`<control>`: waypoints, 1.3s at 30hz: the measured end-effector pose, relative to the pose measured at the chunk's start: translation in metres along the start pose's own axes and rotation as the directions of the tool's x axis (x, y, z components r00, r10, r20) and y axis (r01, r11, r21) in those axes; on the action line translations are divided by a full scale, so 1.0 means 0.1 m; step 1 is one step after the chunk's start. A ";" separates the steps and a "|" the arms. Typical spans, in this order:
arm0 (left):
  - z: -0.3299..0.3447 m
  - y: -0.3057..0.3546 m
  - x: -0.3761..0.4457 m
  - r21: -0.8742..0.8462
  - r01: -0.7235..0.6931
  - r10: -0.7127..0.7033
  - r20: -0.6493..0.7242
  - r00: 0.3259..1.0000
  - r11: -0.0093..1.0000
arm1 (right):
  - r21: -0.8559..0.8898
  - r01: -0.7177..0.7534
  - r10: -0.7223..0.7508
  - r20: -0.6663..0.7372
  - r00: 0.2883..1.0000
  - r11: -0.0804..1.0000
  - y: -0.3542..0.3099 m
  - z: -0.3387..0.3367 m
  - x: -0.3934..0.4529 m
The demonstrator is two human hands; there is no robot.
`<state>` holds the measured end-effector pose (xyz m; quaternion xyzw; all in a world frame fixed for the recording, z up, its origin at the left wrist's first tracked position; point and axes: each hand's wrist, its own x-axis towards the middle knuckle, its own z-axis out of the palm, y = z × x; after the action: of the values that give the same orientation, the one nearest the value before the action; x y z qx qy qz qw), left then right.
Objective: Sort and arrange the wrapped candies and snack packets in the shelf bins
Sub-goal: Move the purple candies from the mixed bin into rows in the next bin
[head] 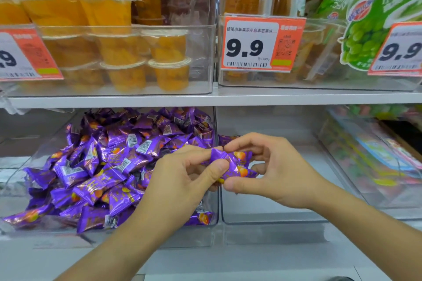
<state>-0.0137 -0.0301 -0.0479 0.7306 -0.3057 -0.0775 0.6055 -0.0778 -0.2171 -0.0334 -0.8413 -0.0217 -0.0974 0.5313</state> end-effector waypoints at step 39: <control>-0.25 -0.17 0.09 -0.117 0.090 -0.111 -0.192 0.975 0.989 | -0.649 0.044 0.085 0.166 0.982 0.760 1.50 -0.11 1.15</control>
<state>0.0110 -0.0128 -0.0549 0.7157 -0.2020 -0.0511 0.6667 0.0542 -0.2999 -0.1403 -0.9786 -0.0267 -0.0144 0.2036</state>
